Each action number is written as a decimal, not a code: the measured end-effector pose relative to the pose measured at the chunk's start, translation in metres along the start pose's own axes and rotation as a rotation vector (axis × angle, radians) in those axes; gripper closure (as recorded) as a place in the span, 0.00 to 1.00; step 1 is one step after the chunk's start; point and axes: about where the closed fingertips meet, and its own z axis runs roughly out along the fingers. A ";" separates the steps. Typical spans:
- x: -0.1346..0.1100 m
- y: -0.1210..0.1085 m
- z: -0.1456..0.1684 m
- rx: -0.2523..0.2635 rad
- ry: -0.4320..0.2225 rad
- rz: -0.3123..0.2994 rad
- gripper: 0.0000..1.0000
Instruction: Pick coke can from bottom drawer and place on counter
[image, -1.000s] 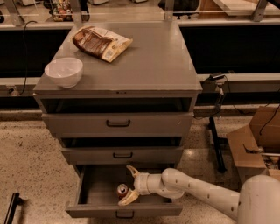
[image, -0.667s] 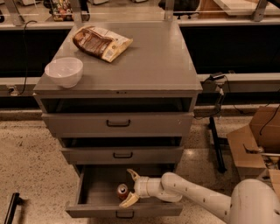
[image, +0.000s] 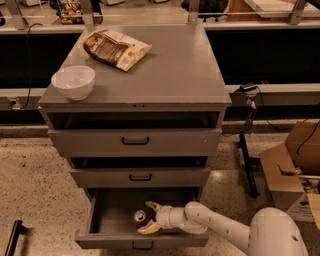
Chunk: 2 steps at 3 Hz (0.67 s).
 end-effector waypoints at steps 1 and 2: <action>0.007 -0.006 0.007 0.000 -0.008 0.019 0.42; 0.000 -0.008 0.018 -0.024 -0.018 0.008 0.41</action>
Offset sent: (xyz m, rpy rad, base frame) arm 0.0194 0.0240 -0.0056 0.0287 0.0037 0.0432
